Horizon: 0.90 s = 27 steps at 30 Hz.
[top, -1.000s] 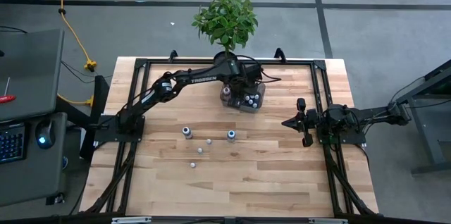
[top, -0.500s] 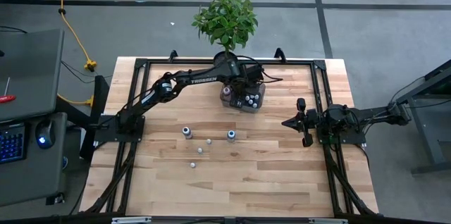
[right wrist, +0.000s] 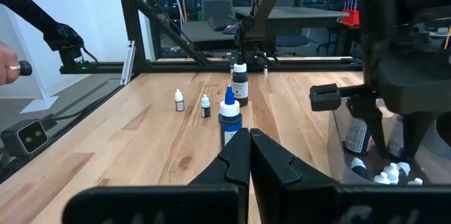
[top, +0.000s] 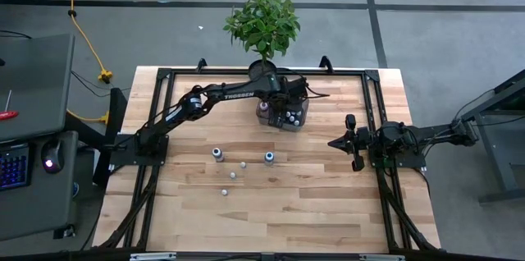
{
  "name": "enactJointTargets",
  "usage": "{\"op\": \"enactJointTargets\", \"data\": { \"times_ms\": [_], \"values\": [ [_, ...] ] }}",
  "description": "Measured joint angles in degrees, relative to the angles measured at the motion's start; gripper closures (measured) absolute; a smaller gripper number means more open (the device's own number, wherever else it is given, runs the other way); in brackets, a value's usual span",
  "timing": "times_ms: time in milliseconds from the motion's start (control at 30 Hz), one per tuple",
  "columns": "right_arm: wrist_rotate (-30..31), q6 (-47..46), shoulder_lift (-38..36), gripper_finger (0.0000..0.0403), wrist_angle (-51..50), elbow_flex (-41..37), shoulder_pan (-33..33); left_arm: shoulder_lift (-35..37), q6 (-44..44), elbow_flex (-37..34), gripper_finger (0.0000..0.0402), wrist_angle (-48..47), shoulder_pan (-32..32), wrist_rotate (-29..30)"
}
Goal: Pick & Place food coloring
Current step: Put the big black food coloring bottle into the black bin
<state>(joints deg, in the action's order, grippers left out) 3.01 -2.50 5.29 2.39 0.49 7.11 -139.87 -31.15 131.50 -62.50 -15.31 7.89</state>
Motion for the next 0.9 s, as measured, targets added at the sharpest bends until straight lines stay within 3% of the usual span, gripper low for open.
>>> {"op": "enactJointTargets", "data": {
  "times_ms": [233, 467, 900],
  "values": [
    [0.00, 0.00, 0.01, 0.0400, 0.00, 0.00, 0.00, 0.07, 2.83, 3.49, 0.0285, -3.03, 0.12, 4.31],
    [0.00, 0.00, -0.01, 0.0400, 0.00, 0.00, 0.00, 4.18, 4.43, 3.45, 0.0285, -6.81, 1.15, 4.25],
    [0.00, -0.01, 0.01, 0.0400, 0.00, 0.00, 0.00, 14.63, 19.74, 3.48, 0.0285, -23.44, 6.73, -6.82]
  ]
}}
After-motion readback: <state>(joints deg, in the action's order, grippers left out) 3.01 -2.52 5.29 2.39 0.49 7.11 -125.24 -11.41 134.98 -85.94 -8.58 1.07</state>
